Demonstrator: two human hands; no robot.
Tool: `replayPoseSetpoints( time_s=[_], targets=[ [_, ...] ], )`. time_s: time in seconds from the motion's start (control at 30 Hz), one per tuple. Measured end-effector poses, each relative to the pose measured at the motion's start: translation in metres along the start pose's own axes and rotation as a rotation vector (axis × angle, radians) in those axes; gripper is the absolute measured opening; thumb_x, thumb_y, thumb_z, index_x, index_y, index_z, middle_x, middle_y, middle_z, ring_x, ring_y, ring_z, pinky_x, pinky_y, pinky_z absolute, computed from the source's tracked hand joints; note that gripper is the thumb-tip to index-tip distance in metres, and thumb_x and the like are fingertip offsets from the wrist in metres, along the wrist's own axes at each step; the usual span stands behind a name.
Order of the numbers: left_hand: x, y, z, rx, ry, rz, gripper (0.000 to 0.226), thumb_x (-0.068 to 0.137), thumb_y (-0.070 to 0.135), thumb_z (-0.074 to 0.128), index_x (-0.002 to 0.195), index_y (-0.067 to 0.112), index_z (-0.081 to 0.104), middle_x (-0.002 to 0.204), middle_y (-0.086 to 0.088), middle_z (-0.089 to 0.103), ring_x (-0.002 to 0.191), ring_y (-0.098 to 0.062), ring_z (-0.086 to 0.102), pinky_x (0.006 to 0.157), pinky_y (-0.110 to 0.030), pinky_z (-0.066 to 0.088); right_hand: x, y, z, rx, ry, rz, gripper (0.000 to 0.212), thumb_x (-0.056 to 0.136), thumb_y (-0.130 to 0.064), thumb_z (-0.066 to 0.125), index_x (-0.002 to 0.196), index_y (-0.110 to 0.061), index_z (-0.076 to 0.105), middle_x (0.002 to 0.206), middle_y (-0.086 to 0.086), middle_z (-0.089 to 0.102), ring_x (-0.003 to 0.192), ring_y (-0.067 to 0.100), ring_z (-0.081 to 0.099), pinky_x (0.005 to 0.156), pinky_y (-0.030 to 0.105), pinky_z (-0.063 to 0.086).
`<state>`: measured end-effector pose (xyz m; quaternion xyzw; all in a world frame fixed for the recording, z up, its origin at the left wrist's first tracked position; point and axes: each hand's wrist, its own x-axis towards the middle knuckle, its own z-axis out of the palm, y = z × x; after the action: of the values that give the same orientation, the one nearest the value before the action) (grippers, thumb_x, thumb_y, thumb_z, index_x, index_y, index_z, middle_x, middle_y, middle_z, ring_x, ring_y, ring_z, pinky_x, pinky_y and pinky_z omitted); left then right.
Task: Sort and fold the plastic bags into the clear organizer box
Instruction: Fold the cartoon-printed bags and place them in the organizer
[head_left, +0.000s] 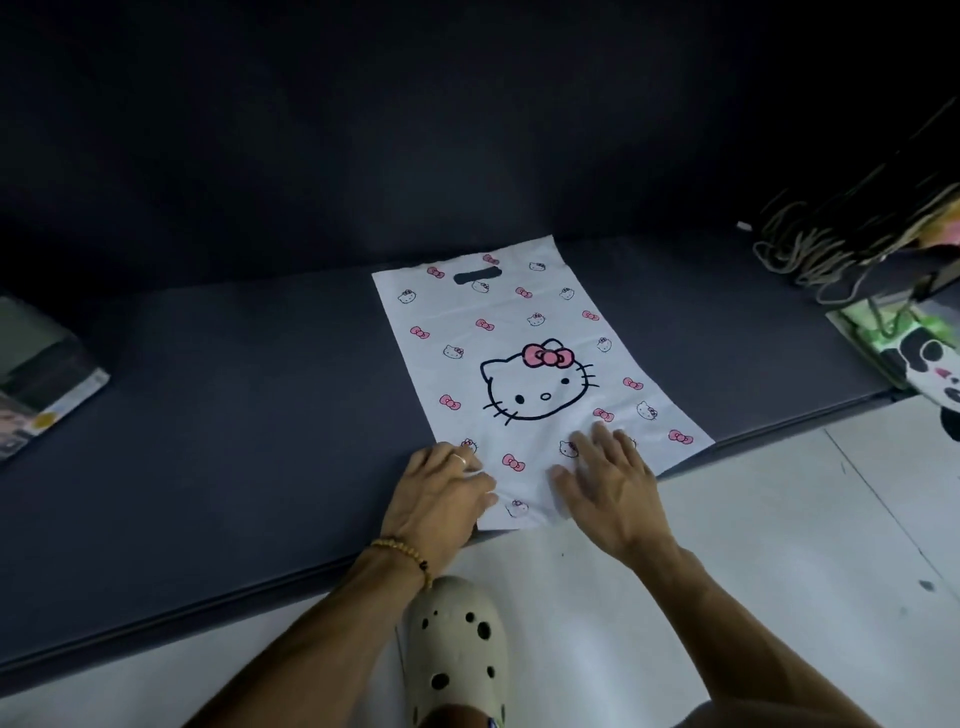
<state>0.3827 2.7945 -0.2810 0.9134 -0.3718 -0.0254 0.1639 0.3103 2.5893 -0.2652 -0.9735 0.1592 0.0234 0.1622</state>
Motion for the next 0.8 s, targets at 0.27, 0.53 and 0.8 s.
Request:
replayPoseSetpoints(
  time_s=[0.27, 0.53, 0.8],
  targets=[
    [-0.016, -0.038, -0.046, -0.495, 0.096, -0.392, 0.018, 0.094, 0.028, 0.051, 0.076, 0.025, 0.051, 0.065, 0.001, 0.055, 0.064, -0.022, 0.052, 0.057, -0.033, 0.041, 0.006, -0.021, -0.015, -0.085, -0.236, -0.181, 0.101, 0.071, -0.078, 0.055, 0.151, -0.031, 0.015, 0.157, -0.007, 0.024, 0.143, 0.017, 0.025, 0.116, 0.041, 0.019],
    [-0.055, -0.112, -0.089, -1.069, 0.204, -0.756, 0.021, 0.09, 0.025, 0.062, 0.073, 0.015, 0.069, 0.075, 0.003, 0.07, 0.074, -0.014, 0.064, 0.069, -0.019, 0.052, 0.038, -0.056, -0.048, 0.534, -0.171, 0.187, 0.014, 0.078, -0.019, 0.072, 0.069, -0.009, 0.067, 0.057, -0.004, 0.058, 0.051, 0.01, 0.05, 0.049, 0.022, 0.04],
    [-0.097, -0.142, -0.098, -1.307, 0.313, -1.075, 0.018, 0.088, 0.027, 0.066, 0.088, 0.01, 0.072, 0.096, -0.011, 0.073, 0.087, -0.027, 0.069, 0.084, -0.04, 0.055, 0.056, -0.115, -0.031, 1.072, -0.208, 0.329, 0.019, 0.081, -0.024, 0.071, 0.1, -0.018, 0.069, 0.093, 0.003, 0.075, 0.078, 0.016, 0.073, 0.067, 0.031, 0.059]
  ],
)
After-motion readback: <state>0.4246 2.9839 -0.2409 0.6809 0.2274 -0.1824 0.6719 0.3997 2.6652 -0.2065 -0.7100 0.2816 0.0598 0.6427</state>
